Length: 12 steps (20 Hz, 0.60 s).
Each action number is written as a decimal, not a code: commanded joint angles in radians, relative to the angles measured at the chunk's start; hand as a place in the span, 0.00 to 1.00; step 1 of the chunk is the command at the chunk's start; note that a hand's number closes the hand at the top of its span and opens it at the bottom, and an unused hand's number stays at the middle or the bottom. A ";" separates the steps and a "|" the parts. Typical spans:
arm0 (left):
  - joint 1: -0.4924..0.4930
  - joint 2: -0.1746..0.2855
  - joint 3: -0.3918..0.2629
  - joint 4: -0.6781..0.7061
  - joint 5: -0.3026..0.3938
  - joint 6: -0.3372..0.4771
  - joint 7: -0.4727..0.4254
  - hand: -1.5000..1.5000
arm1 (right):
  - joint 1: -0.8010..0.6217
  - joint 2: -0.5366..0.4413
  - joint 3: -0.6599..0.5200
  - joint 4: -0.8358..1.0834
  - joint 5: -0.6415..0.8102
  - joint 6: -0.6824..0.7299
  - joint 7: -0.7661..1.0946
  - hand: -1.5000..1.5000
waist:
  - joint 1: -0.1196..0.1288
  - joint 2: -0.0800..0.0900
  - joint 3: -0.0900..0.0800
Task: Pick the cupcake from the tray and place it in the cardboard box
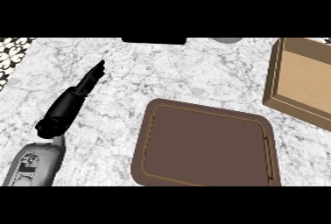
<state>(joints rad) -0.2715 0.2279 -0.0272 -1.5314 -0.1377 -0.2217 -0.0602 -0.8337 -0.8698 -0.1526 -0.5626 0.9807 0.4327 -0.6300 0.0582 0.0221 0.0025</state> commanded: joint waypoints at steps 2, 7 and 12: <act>-0.017 0.002 0.012 0.009 0.000 0.002 -0.019 0.50 | -0.043 -0.034 0.056 0.150 0.047 0.023 -0.183 0.00 | 0.007 0.005 0.001; 0.002 -0.007 0.002 -0.009 -0.013 0.013 -0.002 0.50 | -0.108 -0.029 -0.056 0.202 -0.103 0.081 -0.312 0.00 | -0.005 -0.003 0.002; 0.005 -0.004 0.013 0.004 -0.001 0.007 -0.001 0.50 | -0.154 0.070 -0.309 0.345 -0.389 0.182 -0.201 0.00 | -0.016 -0.004 0.005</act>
<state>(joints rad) -0.2661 0.2295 -0.0162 -1.5344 -0.1381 -0.2205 -0.0626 -0.9472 -0.8338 -0.3159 -0.3157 0.7515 0.4429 -0.7789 0.0501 0.0188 0.0065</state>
